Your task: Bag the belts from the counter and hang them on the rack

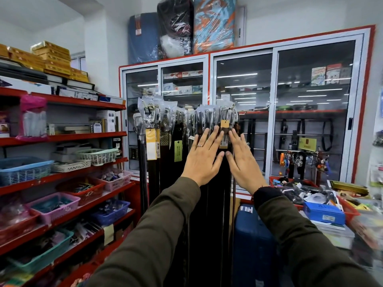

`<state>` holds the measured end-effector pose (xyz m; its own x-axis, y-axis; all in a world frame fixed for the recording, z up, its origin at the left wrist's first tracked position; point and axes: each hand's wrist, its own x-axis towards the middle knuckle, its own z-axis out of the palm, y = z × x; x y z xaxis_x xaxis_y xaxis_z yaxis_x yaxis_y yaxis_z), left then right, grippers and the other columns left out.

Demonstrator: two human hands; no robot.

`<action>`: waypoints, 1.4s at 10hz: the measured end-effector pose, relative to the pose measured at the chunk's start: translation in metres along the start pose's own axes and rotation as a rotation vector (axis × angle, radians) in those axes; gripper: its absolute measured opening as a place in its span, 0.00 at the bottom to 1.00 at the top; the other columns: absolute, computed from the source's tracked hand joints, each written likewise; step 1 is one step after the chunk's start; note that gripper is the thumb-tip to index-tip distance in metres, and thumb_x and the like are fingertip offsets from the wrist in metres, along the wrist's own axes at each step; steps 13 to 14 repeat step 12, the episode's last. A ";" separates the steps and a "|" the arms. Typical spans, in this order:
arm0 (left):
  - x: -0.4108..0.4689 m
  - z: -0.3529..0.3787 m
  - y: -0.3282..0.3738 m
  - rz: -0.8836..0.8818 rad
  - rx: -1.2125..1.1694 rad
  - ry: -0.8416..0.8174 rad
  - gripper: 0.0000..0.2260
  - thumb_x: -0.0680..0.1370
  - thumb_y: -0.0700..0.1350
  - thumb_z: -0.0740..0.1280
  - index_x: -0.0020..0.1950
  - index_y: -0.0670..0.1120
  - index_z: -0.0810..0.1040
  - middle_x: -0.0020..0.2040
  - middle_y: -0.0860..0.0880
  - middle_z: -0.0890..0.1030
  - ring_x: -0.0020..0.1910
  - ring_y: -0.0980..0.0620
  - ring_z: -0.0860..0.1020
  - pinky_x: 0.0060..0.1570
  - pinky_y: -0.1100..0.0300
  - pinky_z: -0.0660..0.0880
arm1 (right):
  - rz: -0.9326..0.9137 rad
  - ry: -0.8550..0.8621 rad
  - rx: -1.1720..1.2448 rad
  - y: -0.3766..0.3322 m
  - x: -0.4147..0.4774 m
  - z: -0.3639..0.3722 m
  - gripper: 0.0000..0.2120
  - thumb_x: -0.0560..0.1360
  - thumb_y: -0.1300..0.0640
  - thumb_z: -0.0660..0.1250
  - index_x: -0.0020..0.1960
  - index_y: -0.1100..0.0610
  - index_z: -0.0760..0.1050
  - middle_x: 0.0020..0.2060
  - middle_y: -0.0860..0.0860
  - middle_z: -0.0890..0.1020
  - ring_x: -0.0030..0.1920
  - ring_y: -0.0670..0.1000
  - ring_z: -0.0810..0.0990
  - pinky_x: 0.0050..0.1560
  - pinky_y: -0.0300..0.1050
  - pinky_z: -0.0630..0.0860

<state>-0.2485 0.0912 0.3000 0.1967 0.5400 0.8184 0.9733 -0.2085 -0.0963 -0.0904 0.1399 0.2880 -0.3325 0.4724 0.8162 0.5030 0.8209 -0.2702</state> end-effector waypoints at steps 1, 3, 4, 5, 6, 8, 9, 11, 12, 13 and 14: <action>-0.013 -0.013 -0.006 -0.016 0.072 0.081 0.27 0.84 0.55 0.53 0.83 0.50 0.53 0.84 0.49 0.51 0.84 0.48 0.48 0.81 0.42 0.46 | -0.007 0.104 0.000 -0.012 -0.005 0.011 0.29 0.86 0.51 0.54 0.83 0.50 0.47 0.84 0.45 0.48 0.84 0.49 0.42 0.83 0.56 0.48; -0.050 -0.056 -0.046 -0.128 0.163 0.253 0.28 0.84 0.54 0.55 0.83 0.49 0.54 0.84 0.47 0.50 0.84 0.46 0.46 0.81 0.43 0.40 | -0.095 0.203 0.005 -0.060 0.000 0.040 0.28 0.85 0.50 0.54 0.83 0.51 0.50 0.84 0.48 0.48 0.84 0.50 0.42 0.83 0.59 0.42; -0.066 -0.071 -0.079 -0.209 0.154 0.298 0.28 0.84 0.53 0.53 0.83 0.49 0.52 0.84 0.47 0.50 0.84 0.46 0.46 0.81 0.43 0.41 | -0.164 0.144 0.033 -0.088 0.010 0.061 0.28 0.85 0.50 0.53 0.83 0.50 0.51 0.84 0.47 0.50 0.84 0.49 0.41 0.82 0.61 0.43; -0.077 -0.080 -0.109 -0.240 0.125 0.293 0.27 0.84 0.51 0.51 0.83 0.49 0.51 0.85 0.48 0.50 0.84 0.47 0.45 0.81 0.42 0.42 | -0.243 0.079 0.039 -0.112 0.018 0.080 0.28 0.85 0.51 0.53 0.83 0.50 0.50 0.84 0.46 0.50 0.84 0.49 0.41 0.82 0.61 0.44; -0.080 -0.083 -0.131 -0.207 0.095 0.261 0.27 0.84 0.51 0.51 0.83 0.49 0.53 0.84 0.50 0.50 0.84 0.48 0.46 0.81 0.42 0.45 | -0.317 0.030 0.001 -0.128 0.027 0.097 0.28 0.84 0.52 0.53 0.83 0.51 0.52 0.84 0.47 0.52 0.84 0.51 0.42 0.82 0.62 0.45; -0.074 -0.077 -0.160 -0.114 -0.041 0.177 0.26 0.85 0.50 0.52 0.83 0.49 0.53 0.84 0.52 0.52 0.84 0.50 0.46 0.80 0.43 0.53 | -0.319 -0.026 -0.118 -0.135 0.043 0.119 0.30 0.82 0.51 0.51 0.83 0.49 0.50 0.84 0.46 0.50 0.84 0.52 0.41 0.82 0.62 0.46; -0.065 -0.068 -0.169 -0.096 -0.022 0.106 0.26 0.85 0.52 0.50 0.83 0.50 0.51 0.84 0.53 0.50 0.84 0.49 0.46 0.80 0.43 0.53 | -0.269 -0.040 -0.181 -0.129 0.048 0.124 0.32 0.80 0.51 0.51 0.83 0.49 0.48 0.84 0.45 0.49 0.84 0.52 0.41 0.82 0.63 0.47; -0.059 -0.061 -0.166 -0.086 -0.062 0.079 0.27 0.85 0.53 0.50 0.84 0.49 0.49 0.85 0.52 0.49 0.84 0.50 0.46 0.80 0.44 0.53 | -0.227 -0.055 -0.194 -0.126 0.048 0.125 0.33 0.81 0.53 0.56 0.83 0.47 0.47 0.84 0.44 0.47 0.84 0.51 0.40 0.82 0.62 0.45; -0.062 -0.059 -0.157 -0.112 -0.032 0.129 0.29 0.85 0.53 0.52 0.84 0.49 0.48 0.85 0.51 0.47 0.84 0.50 0.45 0.80 0.43 0.52 | -0.238 -0.024 -0.177 -0.125 0.042 0.117 0.33 0.82 0.54 0.56 0.83 0.47 0.47 0.84 0.44 0.48 0.84 0.50 0.40 0.82 0.61 0.45; -0.062 -0.059 -0.157 -0.112 -0.032 0.129 0.29 0.85 0.53 0.52 0.84 0.49 0.48 0.85 0.51 0.47 0.84 0.50 0.45 0.80 0.43 0.52 | -0.238 -0.024 -0.177 -0.125 0.042 0.117 0.33 0.82 0.54 0.56 0.83 0.47 0.47 0.84 0.44 0.48 0.84 0.50 0.40 0.82 0.61 0.45; -0.062 -0.059 -0.157 -0.112 -0.032 0.129 0.29 0.85 0.53 0.52 0.84 0.49 0.48 0.85 0.51 0.47 0.84 0.50 0.45 0.80 0.43 0.52 | -0.238 -0.024 -0.177 -0.125 0.042 0.117 0.33 0.82 0.54 0.56 0.83 0.47 0.47 0.84 0.44 0.48 0.84 0.50 0.40 0.82 0.61 0.45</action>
